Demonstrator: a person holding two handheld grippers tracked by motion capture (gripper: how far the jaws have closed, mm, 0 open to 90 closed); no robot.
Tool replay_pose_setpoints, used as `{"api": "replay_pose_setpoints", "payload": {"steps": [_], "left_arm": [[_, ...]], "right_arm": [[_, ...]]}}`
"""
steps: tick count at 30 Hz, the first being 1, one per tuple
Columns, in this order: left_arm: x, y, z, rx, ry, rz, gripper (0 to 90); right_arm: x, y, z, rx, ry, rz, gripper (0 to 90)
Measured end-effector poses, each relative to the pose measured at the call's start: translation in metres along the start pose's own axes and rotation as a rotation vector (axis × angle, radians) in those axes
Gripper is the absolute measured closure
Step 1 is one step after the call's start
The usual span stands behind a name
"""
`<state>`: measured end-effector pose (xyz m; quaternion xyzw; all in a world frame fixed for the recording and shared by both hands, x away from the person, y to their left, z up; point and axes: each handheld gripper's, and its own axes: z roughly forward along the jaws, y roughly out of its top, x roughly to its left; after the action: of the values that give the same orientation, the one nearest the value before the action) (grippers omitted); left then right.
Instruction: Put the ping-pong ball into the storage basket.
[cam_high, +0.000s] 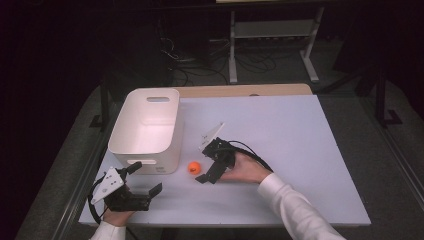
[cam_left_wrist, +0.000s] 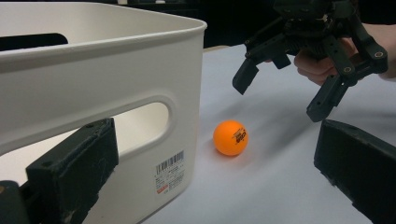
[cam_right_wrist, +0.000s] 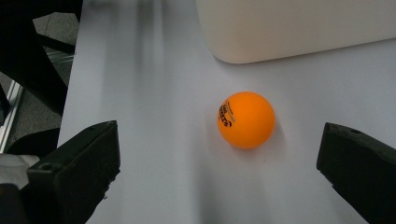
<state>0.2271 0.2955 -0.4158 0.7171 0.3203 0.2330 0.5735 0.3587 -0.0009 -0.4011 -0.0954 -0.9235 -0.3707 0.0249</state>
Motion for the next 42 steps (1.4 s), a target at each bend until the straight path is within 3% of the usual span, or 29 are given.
{"api": "replay_pose_setpoints", "payload": {"steps": [19,30,36,42], "left_arm": [[0.000,0.000,0.000,0.001,-0.001,-0.001,0.0],[0.000,0.000,0.000,-0.002,-0.001,-0.006,0.0],[0.000,0.000,0.000,-0.004,-0.004,-0.006,0.0],[0.000,0.000,0.000,0.001,-0.004,0.001,0.0]], "right_arm": [[-0.003,0.004,0.020,0.018,0.014,-0.008,0.0],[-0.009,0.005,0.025,0.007,0.024,0.016,0.0],[-0.012,0.003,0.029,0.012,-0.005,0.020,0.0],[-0.016,0.002,0.030,-0.007,0.013,0.040,4.9]]}}
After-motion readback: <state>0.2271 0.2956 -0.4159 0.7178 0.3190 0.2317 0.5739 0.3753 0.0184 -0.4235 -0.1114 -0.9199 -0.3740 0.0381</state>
